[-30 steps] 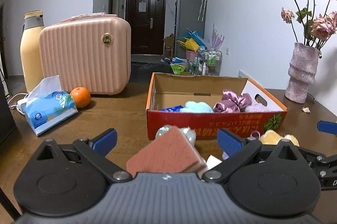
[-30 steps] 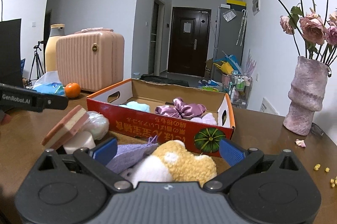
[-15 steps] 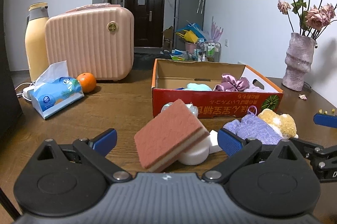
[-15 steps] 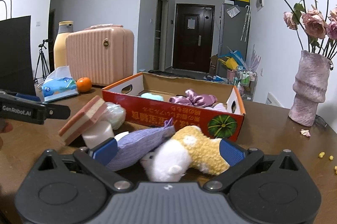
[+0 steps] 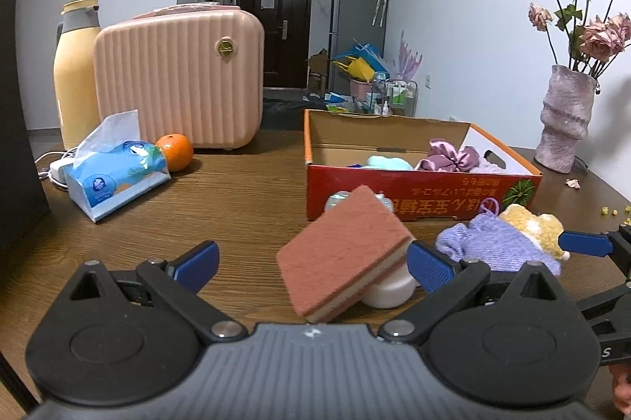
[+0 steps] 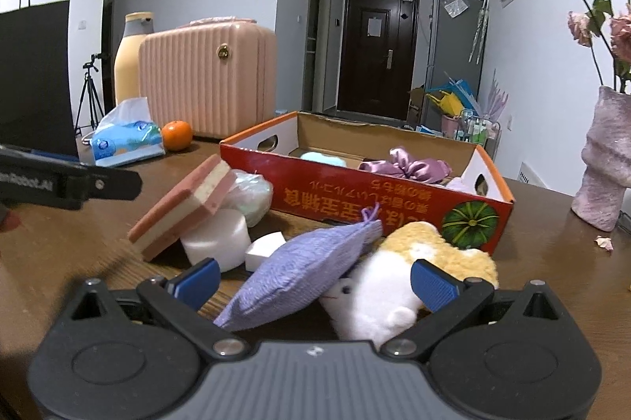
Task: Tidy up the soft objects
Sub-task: 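Grasp the lavender sachet with the right tool while left grasps the sponge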
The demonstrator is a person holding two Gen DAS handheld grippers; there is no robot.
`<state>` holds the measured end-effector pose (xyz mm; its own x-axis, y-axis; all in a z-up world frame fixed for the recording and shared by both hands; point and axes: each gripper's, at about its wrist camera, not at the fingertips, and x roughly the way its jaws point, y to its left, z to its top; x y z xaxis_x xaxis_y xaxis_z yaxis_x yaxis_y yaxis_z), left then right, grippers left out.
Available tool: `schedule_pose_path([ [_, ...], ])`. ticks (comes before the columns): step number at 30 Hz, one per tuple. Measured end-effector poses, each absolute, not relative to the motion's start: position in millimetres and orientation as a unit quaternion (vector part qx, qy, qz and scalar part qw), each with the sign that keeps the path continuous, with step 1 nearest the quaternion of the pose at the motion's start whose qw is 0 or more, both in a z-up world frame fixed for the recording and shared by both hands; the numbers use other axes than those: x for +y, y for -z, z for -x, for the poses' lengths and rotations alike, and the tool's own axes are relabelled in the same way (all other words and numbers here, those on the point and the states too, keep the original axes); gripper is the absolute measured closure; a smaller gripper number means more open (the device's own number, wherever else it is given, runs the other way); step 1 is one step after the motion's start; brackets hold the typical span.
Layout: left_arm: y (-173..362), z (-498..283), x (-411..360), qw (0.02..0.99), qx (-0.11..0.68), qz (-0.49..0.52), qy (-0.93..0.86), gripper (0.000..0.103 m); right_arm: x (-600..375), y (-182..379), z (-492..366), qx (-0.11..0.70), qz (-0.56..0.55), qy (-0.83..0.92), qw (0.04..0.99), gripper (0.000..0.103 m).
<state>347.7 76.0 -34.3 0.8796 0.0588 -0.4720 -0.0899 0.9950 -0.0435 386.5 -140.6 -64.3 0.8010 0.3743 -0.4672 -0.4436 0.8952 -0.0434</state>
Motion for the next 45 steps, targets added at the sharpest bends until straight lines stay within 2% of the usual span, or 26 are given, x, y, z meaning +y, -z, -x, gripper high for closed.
schedule_pose_path([
  [4, 35, -348, 89, 0.969, 0.243, 0.031, -0.043, 0.000, -128, 70, -393, 0.234, 0.086, -0.213, 0.945, 0.003],
  [10, 38, -349, 105, 0.968, 0.246, 0.032, -0.045, 0.000, -112, 78, -408, 0.244, 0.093, -0.207, 0.943, 0.018],
  [12, 39, -349, 110, 0.967, 0.247, 0.032, -0.045, 0.000, -108, 79, -412, 0.247, 0.094, -0.205, 0.942, 0.026],
  [14, 40, -350, 114, 0.967, 0.248, 0.032, -0.047, 0.000, -103, 82, -417, 0.255, 0.095, -0.203, 0.941, 0.042],
  [15, 40, -350, 116, 0.967, 0.249, 0.033, -0.048, 0.000, -100, 84, -419, 0.257, 0.100, -0.200, 0.940, 0.046],
  [16, 41, -350, 118, 0.967, 0.249, 0.033, -0.048, 0.000, -99, 85, -420, 0.259, 0.103, -0.199, 0.939, 0.056],
  [17, 41, -350, 120, 0.966, 0.250, 0.033, -0.049, 0.000, -98, 87, -421, 0.263, 0.103, -0.202, 0.938, 0.060],
  [25, 44, -352, 129, 0.965, 0.256, 0.038, -0.052, 0.000, -101, 88, -420, 0.258, 0.094, -0.206, 0.939, 0.066],
  [34, 49, -358, 128, 0.964, 0.258, 0.045, -0.038, 0.000, -111, 76, -413, 0.227, 0.076, -0.205, 0.949, 0.066],
  [45, 51, -375, 116, 0.952, 0.285, 0.110, 0.005, 0.000, -132, 60, -410, 0.194, 0.048, -0.186, 0.962, 0.066],
])
